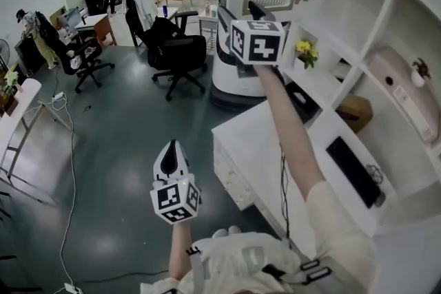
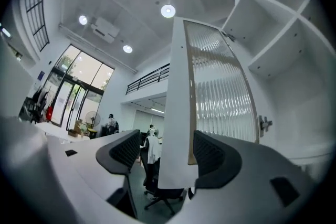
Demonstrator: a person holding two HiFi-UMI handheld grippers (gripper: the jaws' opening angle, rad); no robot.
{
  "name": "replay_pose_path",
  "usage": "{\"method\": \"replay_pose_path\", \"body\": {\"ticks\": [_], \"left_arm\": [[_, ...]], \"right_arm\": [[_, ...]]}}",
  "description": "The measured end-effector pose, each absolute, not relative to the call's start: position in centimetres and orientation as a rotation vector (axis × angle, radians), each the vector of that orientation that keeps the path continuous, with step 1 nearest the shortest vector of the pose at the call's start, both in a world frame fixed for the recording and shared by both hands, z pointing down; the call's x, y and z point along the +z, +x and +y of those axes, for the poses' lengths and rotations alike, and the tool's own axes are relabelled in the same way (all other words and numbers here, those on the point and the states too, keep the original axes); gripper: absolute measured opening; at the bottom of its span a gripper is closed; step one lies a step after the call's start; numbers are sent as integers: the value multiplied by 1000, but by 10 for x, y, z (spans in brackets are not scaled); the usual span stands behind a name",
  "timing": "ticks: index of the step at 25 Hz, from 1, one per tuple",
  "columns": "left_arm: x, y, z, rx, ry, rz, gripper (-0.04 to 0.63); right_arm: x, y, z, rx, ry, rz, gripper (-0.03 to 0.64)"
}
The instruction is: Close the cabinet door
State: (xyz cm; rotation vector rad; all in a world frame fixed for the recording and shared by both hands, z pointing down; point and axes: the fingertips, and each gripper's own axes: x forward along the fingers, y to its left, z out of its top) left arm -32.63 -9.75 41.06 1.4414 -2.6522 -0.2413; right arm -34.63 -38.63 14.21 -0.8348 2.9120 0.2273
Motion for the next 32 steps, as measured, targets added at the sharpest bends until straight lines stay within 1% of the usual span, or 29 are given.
{"method": "replay_pose_path", "body": {"ticks": [2,6,10,17,32], "left_arm": [[414,-330,-91,-276,1412,-2648,5],[419,-334,-79,-282,1370,-2659,5],[428,-336,-75,-262,1333,-2667,5],[430,-343,-68,-266,1290,-2684,5],[435,-331,-72,-271,1287,-2673,5]], "right_arm": [[141,-354,-399,148,-882,2897,296],[137,-358,-417,159,-1044,2852,296],[136,-362,-424,135,-1071,2830,296],[134,-368,-427,240,-1202,2748,295],[140,-367,-418,217,-1156,2804,287]]}}
